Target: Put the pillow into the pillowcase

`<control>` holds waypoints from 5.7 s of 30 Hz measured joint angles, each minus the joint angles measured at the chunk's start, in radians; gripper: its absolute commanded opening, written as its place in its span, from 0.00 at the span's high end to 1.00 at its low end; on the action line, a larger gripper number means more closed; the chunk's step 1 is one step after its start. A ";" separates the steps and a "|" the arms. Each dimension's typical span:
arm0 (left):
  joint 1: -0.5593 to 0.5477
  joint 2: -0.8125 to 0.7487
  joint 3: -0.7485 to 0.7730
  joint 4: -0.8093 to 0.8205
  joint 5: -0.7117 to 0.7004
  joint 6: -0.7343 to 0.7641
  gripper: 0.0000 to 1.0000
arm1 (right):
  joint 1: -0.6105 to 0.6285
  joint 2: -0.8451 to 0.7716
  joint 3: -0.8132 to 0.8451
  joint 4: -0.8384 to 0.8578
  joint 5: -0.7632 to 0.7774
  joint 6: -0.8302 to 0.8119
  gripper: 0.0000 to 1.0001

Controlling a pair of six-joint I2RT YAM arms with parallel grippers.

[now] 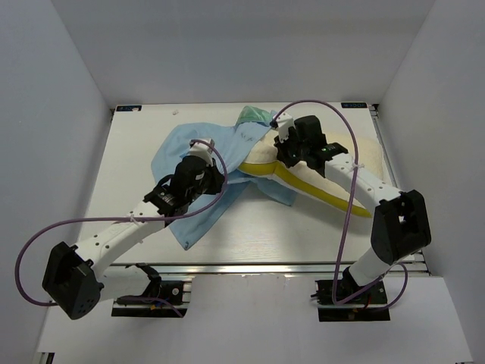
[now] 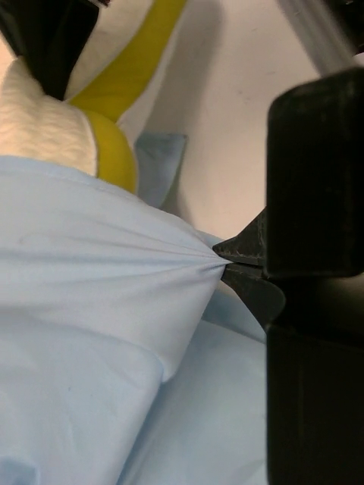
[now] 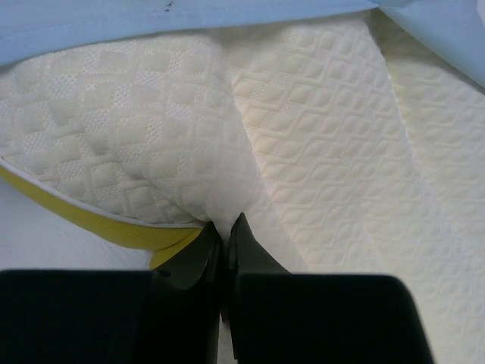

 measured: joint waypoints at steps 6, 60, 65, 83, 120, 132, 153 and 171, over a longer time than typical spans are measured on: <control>0.001 0.065 0.190 -0.106 0.139 0.009 1.00 | 0.017 0.018 0.051 -0.016 0.008 -0.001 1.00; 0.012 0.213 0.545 -0.208 0.621 -0.343 0.97 | 0.109 0.130 0.238 0.114 -0.178 0.419 1.00; 0.007 0.154 0.435 -0.186 0.609 -0.327 0.97 | 0.086 0.155 0.261 0.115 -0.282 0.520 1.00; -0.027 0.175 0.038 -0.024 0.610 -0.410 0.80 | 0.138 0.042 -0.094 0.117 -0.389 0.308 0.31; -0.026 0.652 0.689 -0.535 -0.058 -0.025 0.04 | -0.114 0.381 0.425 -0.016 -0.329 -0.309 0.11; 0.022 0.723 0.817 -0.514 -0.188 0.020 0.12 | -0.114 0.519 0.513 -0.034 -0.345 -0.311 0.11; 0.019 0.923 0.909 -0.478 -0.402 0.043 0.52 | -0.148 0.521 0.526 -0.015 -0.386 -0.204 0.11; 0.017 0.901 0.908 -0.453 -0.398 0.048 1.00 | -0.152 0.721 0.785 -0.195 -0.441 -0.421 0.11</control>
